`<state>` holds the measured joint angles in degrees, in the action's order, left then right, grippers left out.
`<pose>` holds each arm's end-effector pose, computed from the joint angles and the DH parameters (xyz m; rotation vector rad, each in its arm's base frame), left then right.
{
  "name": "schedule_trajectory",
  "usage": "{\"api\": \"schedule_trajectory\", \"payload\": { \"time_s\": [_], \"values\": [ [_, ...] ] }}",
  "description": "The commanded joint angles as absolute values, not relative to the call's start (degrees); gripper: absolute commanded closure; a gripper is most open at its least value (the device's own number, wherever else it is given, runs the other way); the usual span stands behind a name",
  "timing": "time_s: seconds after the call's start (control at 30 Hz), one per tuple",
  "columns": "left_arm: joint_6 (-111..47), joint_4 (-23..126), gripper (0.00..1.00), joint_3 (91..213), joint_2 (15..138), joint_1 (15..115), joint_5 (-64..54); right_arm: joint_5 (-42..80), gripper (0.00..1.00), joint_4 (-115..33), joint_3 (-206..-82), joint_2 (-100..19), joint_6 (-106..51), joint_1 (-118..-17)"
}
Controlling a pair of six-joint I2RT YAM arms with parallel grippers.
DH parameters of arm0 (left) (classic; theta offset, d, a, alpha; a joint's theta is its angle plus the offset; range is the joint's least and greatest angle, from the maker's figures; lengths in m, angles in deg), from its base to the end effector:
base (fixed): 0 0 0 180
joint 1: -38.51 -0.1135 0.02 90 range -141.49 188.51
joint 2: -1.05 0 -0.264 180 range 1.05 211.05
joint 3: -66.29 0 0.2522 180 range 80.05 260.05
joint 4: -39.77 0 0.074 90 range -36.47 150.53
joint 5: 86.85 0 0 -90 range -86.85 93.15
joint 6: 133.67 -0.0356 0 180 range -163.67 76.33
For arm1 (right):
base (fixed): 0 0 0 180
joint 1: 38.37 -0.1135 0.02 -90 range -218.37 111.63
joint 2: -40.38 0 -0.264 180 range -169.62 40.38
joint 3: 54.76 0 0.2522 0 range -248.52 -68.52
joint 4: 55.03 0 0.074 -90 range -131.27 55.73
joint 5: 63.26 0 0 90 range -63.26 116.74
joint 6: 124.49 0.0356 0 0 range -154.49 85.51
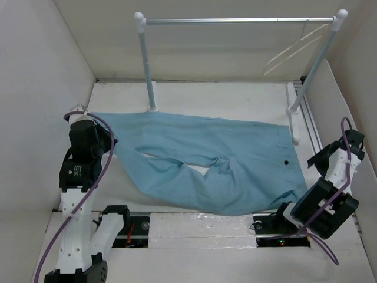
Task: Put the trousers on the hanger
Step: Fold the trousers
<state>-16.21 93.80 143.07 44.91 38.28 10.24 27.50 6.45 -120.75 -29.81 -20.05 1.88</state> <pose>0.1433 0.0050 0.3941 -0.5441 1.8635 -0.1964 0.1731 -0.1472 0.2435 1.2561 2.4204 -0.1489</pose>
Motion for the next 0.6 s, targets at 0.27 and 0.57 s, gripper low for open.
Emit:
{"api": "schedule_trajectory", "payload": {
  "time_s": [0.27, 0.57],
  "values": [
    [-14.8, 86.7, 1.0, 139.1, 43.5, 39.2, 4.5, 31.0, 0.38, 11.1, -116.0, -31.7, -17.6, 3.8],
    [-15.2, 85.2, 1.0, 140.0, 45.5, 39.2, 9.5, 28.6, 0.5, 1.8, -114.7, -40.3, -14.4, -0.9]
  ]
}}
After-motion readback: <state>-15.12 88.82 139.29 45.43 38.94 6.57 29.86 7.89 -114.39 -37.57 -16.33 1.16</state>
